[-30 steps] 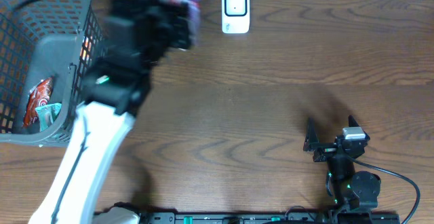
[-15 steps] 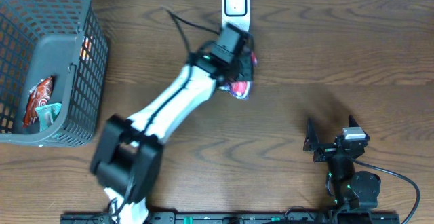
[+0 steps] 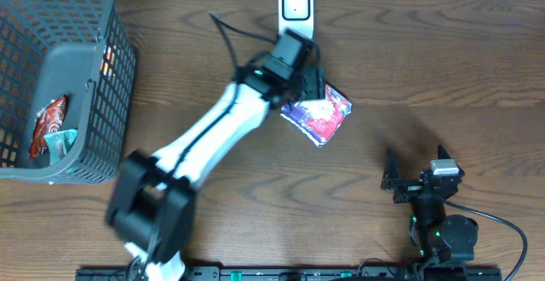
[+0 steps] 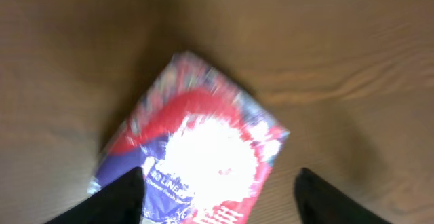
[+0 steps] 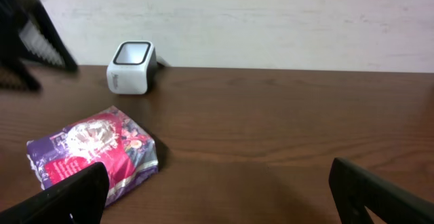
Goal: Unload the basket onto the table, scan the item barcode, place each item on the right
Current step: 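Lift the purple-red package out and carry it toward the white scanner, then hold the package under the scanner, then release it on the table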
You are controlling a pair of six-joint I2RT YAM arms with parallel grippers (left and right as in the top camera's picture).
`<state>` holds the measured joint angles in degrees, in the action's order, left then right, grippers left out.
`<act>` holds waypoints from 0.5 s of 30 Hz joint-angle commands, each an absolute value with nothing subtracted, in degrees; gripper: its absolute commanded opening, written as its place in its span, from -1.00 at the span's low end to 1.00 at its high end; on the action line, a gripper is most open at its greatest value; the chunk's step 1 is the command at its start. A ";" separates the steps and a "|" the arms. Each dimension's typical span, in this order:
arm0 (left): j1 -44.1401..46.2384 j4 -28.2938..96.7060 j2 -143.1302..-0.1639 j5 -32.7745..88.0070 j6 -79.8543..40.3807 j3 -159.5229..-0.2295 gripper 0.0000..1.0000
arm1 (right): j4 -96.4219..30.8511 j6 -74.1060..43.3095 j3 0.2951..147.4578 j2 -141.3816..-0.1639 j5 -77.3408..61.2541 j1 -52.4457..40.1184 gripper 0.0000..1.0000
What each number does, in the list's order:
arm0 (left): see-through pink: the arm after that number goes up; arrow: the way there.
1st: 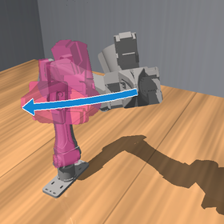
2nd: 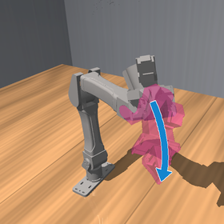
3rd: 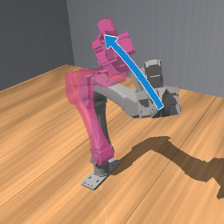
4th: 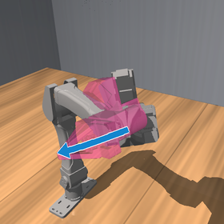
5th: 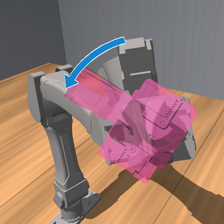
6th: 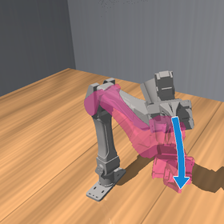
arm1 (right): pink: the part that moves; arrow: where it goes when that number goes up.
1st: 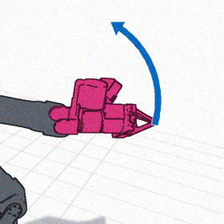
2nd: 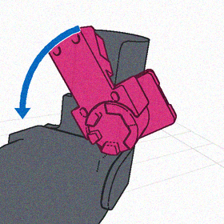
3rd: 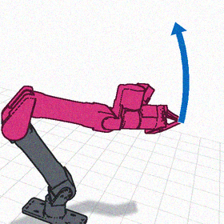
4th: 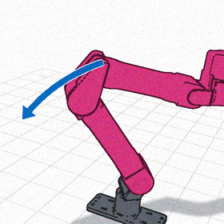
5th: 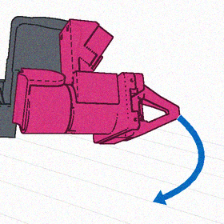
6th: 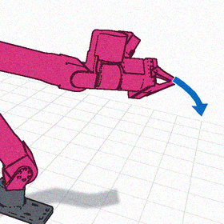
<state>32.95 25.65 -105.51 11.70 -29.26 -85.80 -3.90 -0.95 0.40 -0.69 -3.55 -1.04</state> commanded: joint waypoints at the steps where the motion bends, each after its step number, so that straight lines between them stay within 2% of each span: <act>1: 29.69 24.75 -96.95 10.96 -20.10 -87.85 0.83 | -4.12 -0.34 0.32 -0.38 -3.33 -1.50 0.99; 8: 24.60 27.49 -94.08 9.65 -14.39 -87.31 0.99 | -4.12 -0.36 0.32 -0.38 -3.33 -1.50 0.99; 9: 24.36 27.94 -94.83 9.65 -14.39 -86.96 0.79 | -4.12 -0.36 0.32 -0.38 -3.33 -1.50 0.99; 10: 24.27 28.51 -95.92 9.72 -14.41 -86.54 0.51 | -4.12 -0.36 0.32 -0.38 -3.33 -1.50 0.98; 11: 24.27 29.34 -97.03 10.00 -14.41 -86.39 0.43 | -4.12 -0.36 0.32 -0.38 -3.33 -1.50 0.98; 15: 24.45 30.59 -102.78 12.05 -14.41 -86.37 0.43 | -4.12 -0.36 0.32 -0.38 -3.33 -1.50 0.98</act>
<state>24.36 30.06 -98.54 10.66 -15.99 -87.42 -3.90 -0.95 0.40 -0.69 -3.55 -1.04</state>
